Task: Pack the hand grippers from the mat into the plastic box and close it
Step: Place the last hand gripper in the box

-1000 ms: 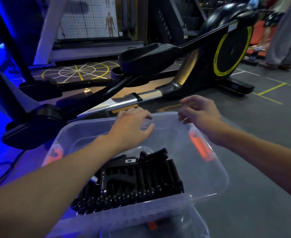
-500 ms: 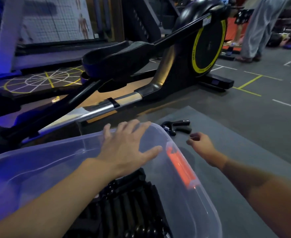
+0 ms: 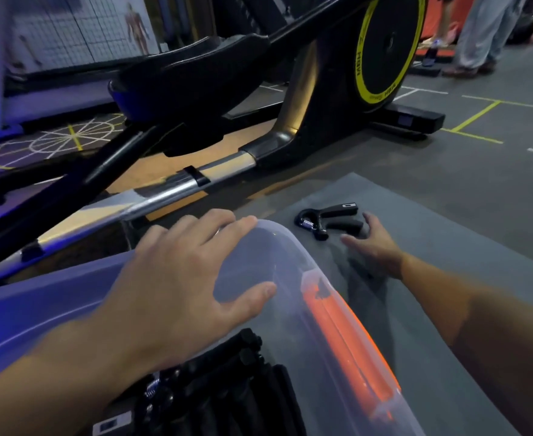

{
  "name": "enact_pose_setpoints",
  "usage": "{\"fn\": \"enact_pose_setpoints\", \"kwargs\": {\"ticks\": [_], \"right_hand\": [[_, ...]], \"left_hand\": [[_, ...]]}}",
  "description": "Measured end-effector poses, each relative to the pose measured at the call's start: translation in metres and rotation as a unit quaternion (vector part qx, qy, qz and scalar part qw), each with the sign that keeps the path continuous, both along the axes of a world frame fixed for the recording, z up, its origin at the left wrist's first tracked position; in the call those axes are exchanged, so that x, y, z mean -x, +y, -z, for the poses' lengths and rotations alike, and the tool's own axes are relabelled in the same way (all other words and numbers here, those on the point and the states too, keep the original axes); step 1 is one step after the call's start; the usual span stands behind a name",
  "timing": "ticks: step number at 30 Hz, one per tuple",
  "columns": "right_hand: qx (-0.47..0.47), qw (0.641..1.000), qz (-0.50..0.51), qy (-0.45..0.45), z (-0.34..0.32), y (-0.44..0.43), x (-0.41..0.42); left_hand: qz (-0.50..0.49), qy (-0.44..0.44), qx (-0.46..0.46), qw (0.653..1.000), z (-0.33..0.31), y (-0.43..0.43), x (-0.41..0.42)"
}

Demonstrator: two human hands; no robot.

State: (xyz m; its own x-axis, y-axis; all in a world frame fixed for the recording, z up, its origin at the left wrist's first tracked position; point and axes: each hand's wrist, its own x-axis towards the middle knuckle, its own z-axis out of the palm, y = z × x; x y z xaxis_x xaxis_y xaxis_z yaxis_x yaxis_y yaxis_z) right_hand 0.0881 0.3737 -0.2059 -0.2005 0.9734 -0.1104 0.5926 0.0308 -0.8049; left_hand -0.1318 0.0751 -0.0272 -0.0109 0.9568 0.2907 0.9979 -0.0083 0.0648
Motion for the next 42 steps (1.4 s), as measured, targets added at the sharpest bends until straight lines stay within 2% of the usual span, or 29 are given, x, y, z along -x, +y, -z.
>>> {"fn": "enact_pose_setpoints", "kwargs": {"ticks": [3,7,15,23,29,33,36,42], "right_hand": [[-0.008,0.999,0.014,-0.040,0.022,0.027,-0.001],[-0.069,0.992,0.054,-0.087,-0.003,0.000,0.014],[-0.117,0.990,0.075,-0.017,-0.006,-0.017,0.025],[-0.179,0.980,0.077,-0.039,-0.042,-0.051,0.011],[-0.227,0.971,0.067,-0.030,-0.091,-0.093,-0.018],[-0.260,0.962,0.078,0.007,-0.137,-0.126,-0.038],[-0.287,0.955,0.060,0.046,-0.171,-0.154,-0.050],[-0.324,0.943,0.021,0.068,-0.232,-0.208,-0.051]], "left_hand": [[0.004,0.013,-0.010,1.000,0.001,0.000,0.000],[0.002,0.019,0.006,1.000,-0.002,-0.003,-0.001],[-0.001,0.014,0.023,1.000,-0.003,-0.003,-0.002],[-0.017,0.026,0.084,0.996,-0.014,-0.005,-0.005],[-0.021,0.033,0.115,0.993,-0.020,-0.017,-0.010],[-0.022,0.034,0.130,0.991,-0.028,-0.026,-0.015],[-0.011,0.020,0.124,0.992,-0.038,-0.036,-0.017],[-0.004,-0.039,0.076,0.996,-0.063,-0.056,-0.015]]}}
